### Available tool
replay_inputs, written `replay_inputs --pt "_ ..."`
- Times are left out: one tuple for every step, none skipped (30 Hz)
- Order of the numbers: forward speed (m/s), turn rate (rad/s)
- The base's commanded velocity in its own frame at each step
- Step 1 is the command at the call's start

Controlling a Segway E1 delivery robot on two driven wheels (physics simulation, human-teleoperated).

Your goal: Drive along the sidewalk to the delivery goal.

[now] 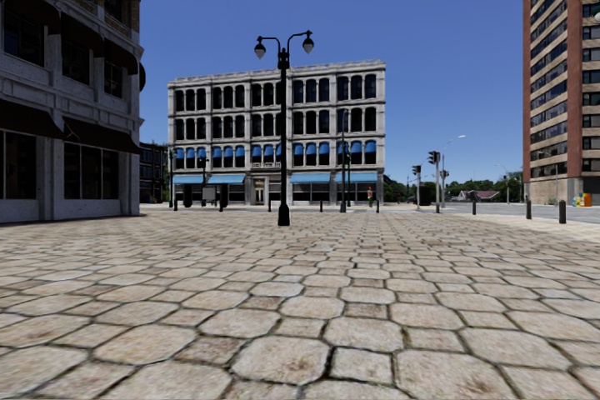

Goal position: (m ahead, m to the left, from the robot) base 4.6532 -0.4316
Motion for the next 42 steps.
replay_inputs --pt "2.0 0.0" --pt "2.0 0.0" --pt "2.0 0.0" --pt "2.0 0.0" --pt "2.0 0.0" --pt "2.0 0.0" --pt "2.0 0.0" --pt "2.0 -0.02" --pt "2.0 -0.07" --pt "2.0 -0.1" --pt "2.0 -0.1" --pt "2.0 -0.24" --pt "2.0 -0.35" --pt "2.0 -0.37" --pt "2.0 -0.38" --pt "2.0 -0.38" --pt "2.0 -0.38" --pt "2.0 -0.38" --pt "2.0 -0.38" --pt "2.0 -0.38" --pt "2.0 -0.38" --pt "2.0 -0.38" --pt "2.0 -0.38" --pt "2.0 -0.38" --pt "2.0 -0.38" --pt "2.0 -0.38" --pt "2.0 -0.35" --pt "2.0 -0.35" --pt "2.0 -0.33" --pt "2.0 -0.33" --pt "2.0 -0.28" --pt "2.0 -0.13" --pt "2.0 0.0" --pt "2.0 0.0" --pt "2.0 0.0" --pt "2.0 0.0" --pt "2.0 0.0" --pt "2.0 0.0" --pt "2.0 0.0" --pt "2.0 0.0" --pt "2.0 0.0" --pt "2.0 0.0"
